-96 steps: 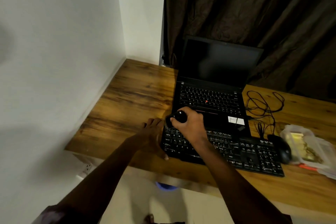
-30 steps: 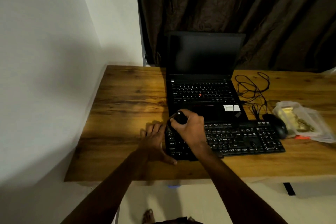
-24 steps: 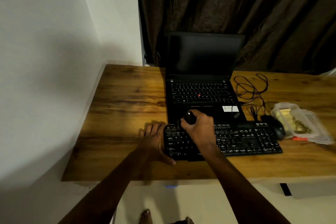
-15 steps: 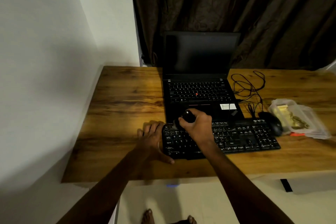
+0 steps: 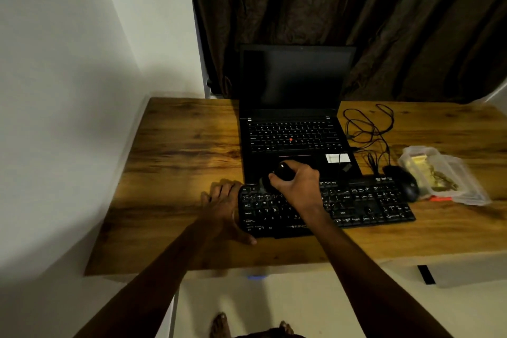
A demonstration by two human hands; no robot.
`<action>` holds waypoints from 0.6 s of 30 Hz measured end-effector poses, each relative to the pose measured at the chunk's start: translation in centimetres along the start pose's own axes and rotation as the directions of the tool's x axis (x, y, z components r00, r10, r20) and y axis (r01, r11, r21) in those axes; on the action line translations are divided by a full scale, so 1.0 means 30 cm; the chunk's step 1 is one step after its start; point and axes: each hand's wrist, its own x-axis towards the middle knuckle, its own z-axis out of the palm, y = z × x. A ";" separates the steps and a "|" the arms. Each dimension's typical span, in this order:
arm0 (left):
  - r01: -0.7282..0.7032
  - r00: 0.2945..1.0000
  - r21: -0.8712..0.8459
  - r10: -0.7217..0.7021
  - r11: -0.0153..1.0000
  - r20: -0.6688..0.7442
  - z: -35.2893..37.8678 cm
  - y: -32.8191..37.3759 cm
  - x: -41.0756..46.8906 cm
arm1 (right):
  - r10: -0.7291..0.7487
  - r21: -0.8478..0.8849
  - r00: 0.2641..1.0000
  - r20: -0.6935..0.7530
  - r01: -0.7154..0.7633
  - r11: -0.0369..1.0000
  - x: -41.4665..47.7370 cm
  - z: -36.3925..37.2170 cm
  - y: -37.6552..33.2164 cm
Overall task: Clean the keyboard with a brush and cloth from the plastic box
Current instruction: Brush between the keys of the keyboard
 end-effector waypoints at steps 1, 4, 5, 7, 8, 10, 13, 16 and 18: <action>-0.008 1.000 -0.002 0.008 1.000 -0.006 0.001 -0.003 -0.001 | 0.014 -0.019 1.000 0.000 -0.014 1.000 0.001 -0.015 0.011; -0.007 1.000 0.007 0.008 1.000 -0.008 0.004 -0.004 -0.001 | 0.002 -0.100 1.000 -0.024 -0.005 0.995 0.001 -0.035 0.021; -0.001 1.000 0.017 0.001 1.000 -0.007 0.004 0.000 0.000 | -0.012 -0.117 1.000 -0.025 0.009 0.993 0.001 -0.032 0.014; 0.011 1.000 0.043 -0.012 0.999 0.012 -0.002 0.010 0.003 | -0.056 -0.110 0.998 -0.008 0.054 0.992 0.001 -0.016 -0.002; 0.009 1.000 0.055 -0.010 0.998 0.026 -0.006 0.013 0.004 | -0.075 -0.094 0.997 0.005 0.075 0.993 0.002 -0.007 -0.010; -0.017 0.999 0.068 0.015 0.998 0.030 -0.011 0.012 0.004 | -0.088 -0.066 0.996 0.020 0.089 0.994 0.005 0.002 -0.020; -0.058 0.998 0.049 0.058 0.997 0.002 -0.013 0.002 -0.002 | -0.060 -0.070 0.998 0.000 0.060 0.996 0.015 -0.028 0.003; -0.078 0.997 0.040 0.078 0.996 -0.011 -0.007 -0.009 -0.001 | -0.017 -0.135 1.000 -0.020 0.014 0.991 0.018 -0.081 0.044; -0.073 0.997 0.035 0.073 0.997 -0.003 -0.007 -0.012 0.001 | -0.020 -0.180 0.999 -0.036 0.014 0.984 0.018 -0.098 0.056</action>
